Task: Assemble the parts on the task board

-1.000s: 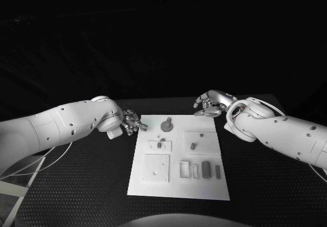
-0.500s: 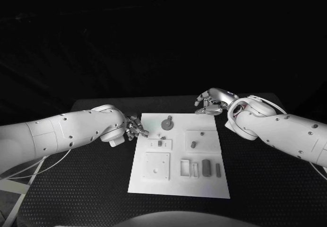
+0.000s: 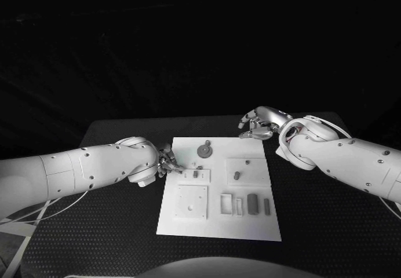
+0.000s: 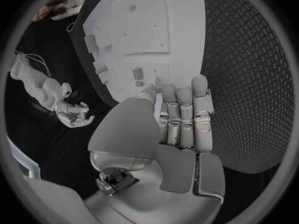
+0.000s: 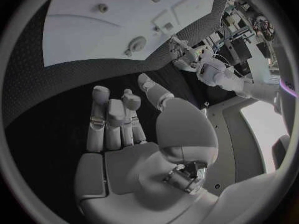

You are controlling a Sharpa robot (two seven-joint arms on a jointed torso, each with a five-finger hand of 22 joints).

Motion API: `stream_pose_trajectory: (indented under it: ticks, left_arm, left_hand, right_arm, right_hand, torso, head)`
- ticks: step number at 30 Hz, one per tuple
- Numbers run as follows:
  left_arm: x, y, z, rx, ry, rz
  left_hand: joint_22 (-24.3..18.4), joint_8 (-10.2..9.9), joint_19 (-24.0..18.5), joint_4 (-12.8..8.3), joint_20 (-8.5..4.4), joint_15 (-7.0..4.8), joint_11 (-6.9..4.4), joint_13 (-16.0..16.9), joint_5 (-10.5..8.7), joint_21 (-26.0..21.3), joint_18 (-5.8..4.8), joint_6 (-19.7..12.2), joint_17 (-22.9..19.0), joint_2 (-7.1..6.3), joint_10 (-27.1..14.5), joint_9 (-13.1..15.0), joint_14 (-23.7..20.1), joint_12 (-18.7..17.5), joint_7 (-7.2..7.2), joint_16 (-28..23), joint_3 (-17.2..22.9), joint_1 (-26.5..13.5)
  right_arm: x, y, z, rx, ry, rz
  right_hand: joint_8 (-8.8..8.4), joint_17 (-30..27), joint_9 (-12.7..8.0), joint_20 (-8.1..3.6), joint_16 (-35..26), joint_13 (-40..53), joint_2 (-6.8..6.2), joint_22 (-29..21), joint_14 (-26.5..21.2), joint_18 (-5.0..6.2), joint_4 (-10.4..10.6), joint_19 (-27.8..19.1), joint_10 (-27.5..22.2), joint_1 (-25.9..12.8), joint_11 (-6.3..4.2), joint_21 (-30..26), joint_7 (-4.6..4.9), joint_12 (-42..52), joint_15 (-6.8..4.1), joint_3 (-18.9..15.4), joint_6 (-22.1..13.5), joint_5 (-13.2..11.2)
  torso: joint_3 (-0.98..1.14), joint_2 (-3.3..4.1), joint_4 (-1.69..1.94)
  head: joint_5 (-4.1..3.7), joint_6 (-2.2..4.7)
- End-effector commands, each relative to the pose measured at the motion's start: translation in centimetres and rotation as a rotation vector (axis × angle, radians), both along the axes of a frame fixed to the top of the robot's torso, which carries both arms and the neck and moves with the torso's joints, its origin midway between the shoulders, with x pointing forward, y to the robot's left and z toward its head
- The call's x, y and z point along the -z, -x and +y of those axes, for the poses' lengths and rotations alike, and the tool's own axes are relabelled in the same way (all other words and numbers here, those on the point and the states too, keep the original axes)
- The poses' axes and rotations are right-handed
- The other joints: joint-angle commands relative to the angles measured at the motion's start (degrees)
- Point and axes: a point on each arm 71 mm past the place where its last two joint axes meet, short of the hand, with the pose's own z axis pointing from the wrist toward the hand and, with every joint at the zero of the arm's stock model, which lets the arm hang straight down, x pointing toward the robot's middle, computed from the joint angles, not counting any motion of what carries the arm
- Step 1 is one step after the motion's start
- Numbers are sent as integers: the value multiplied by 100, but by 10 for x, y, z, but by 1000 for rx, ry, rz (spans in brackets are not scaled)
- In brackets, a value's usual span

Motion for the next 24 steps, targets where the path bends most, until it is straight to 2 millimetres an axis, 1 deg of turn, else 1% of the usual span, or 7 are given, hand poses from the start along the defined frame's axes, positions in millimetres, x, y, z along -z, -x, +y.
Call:
stream_pose_trajectory:
  ticks: [1, 4, 7, 10, 12, 15, 24]
  left_arm:
    - [1, 0, -2, -4, -4, -4]
    - [4, 3, -5, 2, 4, 11]
    - [5, 4, -9, 6, 15, 22]
    - [5, 4, -11, 9, 21, 23]
    - [5, 4, -13, 6, 30, 30]
    - [5, 4, -15, 5, 35, 31]
    - [5, 2, -15, 18, 17, 13]
  left_hand:
    - [110, 401, 47, -731, -4, -42, -207, 5, 95, 18, 242, 138, 1, 15, 240, 499, 90, -31, -88, -28, 596, -127]
    - [109, 387, 54, -1008, -5, -43, -208, 29, 127, 21, 237, 158, 10, 31, 264, 488, 107, -61, -92, -44, 738, -401]
    - [108, 376, 93, -1772, -10, -47, -197, 89, 187, 31, 222, 196, 34, 44, 299, 482, 138, -107, -102, -71, 1250, -1199]
    - [107, 378, 136, -2283, -14, -50, -218, 125, 215, 41, 215, 202, 50, 89, 324, 490, 163, -126, -77, -81, 1677, -1774]
    - [110, 389, 168, -2522, -18, -54, -209, 145, 251, 56, 216, 212, 60, 120, 341, 504, 180, -134, -92, -82, 1912, -2073]
    - [112, 405, 193, -2665, -21, -56, -213, 163, 375, 71, 217, 223, 72, 128, 359, 521, 193, -134, -96, -78, 2056, -2265]
    - [116, 419, 203, -2744, -20, -53, -214, 176, 465, 85, 219, 234, 83, 126, 373, 535, 199, -131, -98, -71, 2130, -2368]
  right_arm:
    - [-1, 0, 2, -9, -5, -1]
    - [-1, 1, 2, -10, -6, -2]
    - [-1, 0, 1, -7, -6, -4]
    - [-1, 0, 2, -9, -6, -3]
    - [-1, 0, 2, -10, -6, -3]
    - [-1, 0, 2, -10, -7, -3]
    - [-1, 0, 2, -9, -6, -3]
  right_hand:
    - [-15, 8, 6, -15, -28, -9, 49, 27, 5, 94, 3, 15, -22, -3, 34, -26, 24, 9, 43, -13, 5, 10]
    - [-15, 8, 6, -16, -28, -9, 50, 27, 5, 94, 2, 16, -22, -2, 34, -26, 23, 9, 43, -12, 5, 10]
    - [-15, 8, 6, -16, -28, -10, 54, 27, 5, 94, 2, 17, -22, 2, 33, -26, 23, 10, 42, -10, 5, 10]
    - [-15, 8, 6, -17, -28, -10, 55, 27, 5, 94, 2, 17, -22, 3, 33, -26, 23, 10, 42, -9, 5, 10]
    - [-15, 8, 7, -17, -28, -10, 55, 28, 5, 94, 1, 17, -22, 4, 33, -27, 23, 10, 42, -9, 5, 10]
    - [-15, 8, 7, -17, -28, -10, 56, 28, 5, 94, 1, 17, -22, 5, 33, -27, 23, 10, 42, -9, 5, 10]
    - [-16, 8, 7, -17, -28, -10, 58, 28, 5, 94, 1, 18, -23, 7, 33, -27, 22, 10, 41, -7, 5, 10]
  torso:
    - [-2, 5, -5]
    - [1, 5, -12]
    - [-1, 2, -4]
    - [-8, 1, 3]
    - [-5, 2, 2]
    - [-1, 1, 1]
    - [-1, 5, -1]
  head:
    - [-18, 0]
    - [-20, -13]
    - [-36, -6]
    - [-42, -10]
    - [-43, -9]
    - [-47, -12]
    - [-63, -21]
